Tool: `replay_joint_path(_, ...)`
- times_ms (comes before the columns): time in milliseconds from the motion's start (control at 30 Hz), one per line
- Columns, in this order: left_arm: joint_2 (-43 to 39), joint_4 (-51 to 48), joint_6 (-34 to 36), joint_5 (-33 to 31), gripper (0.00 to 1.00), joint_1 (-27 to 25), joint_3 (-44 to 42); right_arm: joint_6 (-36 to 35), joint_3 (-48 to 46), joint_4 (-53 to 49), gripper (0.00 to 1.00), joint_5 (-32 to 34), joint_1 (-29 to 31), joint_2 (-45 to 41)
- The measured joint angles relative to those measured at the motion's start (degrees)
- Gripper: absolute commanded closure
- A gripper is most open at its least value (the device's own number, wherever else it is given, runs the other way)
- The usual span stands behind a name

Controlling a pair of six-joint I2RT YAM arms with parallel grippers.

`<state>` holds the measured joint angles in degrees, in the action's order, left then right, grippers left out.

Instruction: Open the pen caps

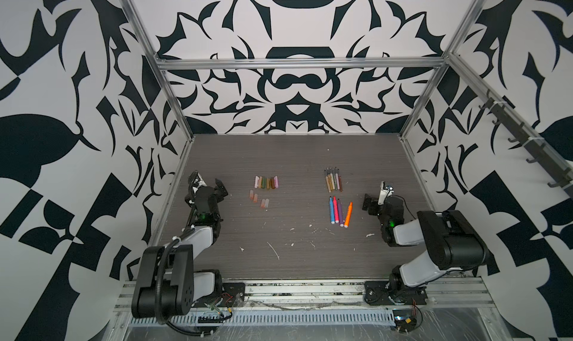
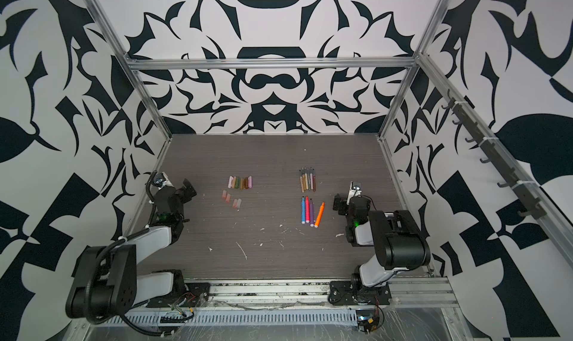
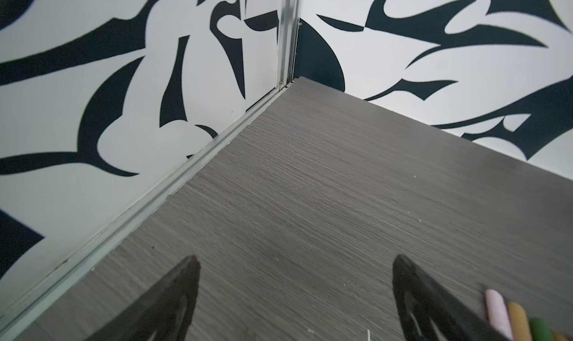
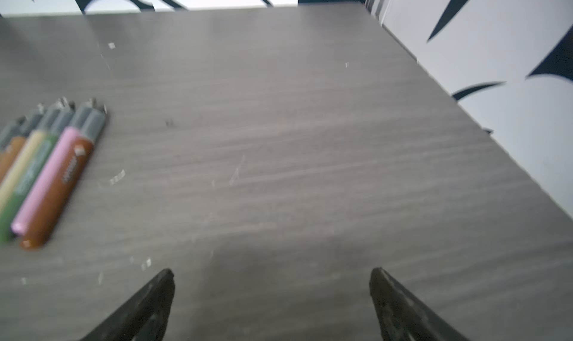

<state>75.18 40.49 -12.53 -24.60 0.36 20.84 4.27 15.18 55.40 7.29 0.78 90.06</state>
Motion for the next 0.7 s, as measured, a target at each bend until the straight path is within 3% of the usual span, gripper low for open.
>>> replay_joint_path(233, 0.8, 2.3, 4.5, 2.8, 0.01, 0.0, 0.2, -1.7, 3.8, -2.2, 0.0, -2.8, 1.1, -0.2)
replay_joint_path(433, 16.4, 20.2, 5.7, 3.7, 0.01, 0.1, -7.2, -2.0, 3.8, -3.6, 0.0, -3.9, 1.2, -0.2)
replay_joint_path(533, 15.6, 14.1, 5.6, 5.0, 0.01, 0.5, -5.2, -2.1, 3.8, -3.8, 0.0, -4.1, 1.2, -0.2)
replay_joint_path(700, 14.9, 14.0, 5.7, 8.1, 0.01, 1.8, 0.5, -2.2, 3.8, -4.2, 0.0, -4.2, 1.2, -0.1)
